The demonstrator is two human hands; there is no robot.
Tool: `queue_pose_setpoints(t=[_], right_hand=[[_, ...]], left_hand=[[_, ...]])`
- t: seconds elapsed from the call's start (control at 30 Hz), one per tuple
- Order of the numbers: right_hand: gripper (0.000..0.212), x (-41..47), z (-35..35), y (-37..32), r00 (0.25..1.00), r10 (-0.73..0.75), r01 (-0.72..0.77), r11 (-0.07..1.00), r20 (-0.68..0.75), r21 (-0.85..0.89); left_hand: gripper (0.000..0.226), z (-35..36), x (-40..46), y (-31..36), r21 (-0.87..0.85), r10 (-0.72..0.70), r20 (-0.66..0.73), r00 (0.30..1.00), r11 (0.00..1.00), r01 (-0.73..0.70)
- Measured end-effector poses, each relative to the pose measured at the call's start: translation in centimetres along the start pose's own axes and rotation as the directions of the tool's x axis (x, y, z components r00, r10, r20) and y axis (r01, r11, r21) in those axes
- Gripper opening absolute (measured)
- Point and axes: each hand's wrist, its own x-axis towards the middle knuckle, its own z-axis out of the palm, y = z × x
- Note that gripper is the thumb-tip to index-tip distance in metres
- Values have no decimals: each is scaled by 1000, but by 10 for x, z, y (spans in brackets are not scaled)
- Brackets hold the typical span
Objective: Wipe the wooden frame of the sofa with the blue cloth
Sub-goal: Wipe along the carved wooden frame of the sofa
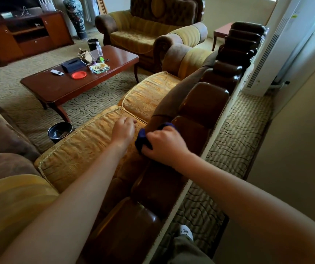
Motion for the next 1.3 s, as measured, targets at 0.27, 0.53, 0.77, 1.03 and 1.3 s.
queue_pose_setpoints(t=[0.27,0.53,0.77,1.03,1.3], right_hand=[[37,-4,-28,53,934,260,-252,966,-246,64],[30,-95,33,-36,957,101,-39,974,-272,224],[32,-95,35,25,882,66,0,990,-466,141],[38,-57,9,90,596,457,-202,881,-660,428],[42,-51,16,77,166,963,-231,246,-211,941]], left_hand=[[25,24,-12,-1,47,71,132,989,996,-78],[34,41,-21,1,79,95,218,971,990,-114],[38,50,-28,14,143,195,316,929,958,-249],[52,62,-27,15,206,220,427,877,921,-331],[50,62,-24,14,290,221,425,878,885,-364]])
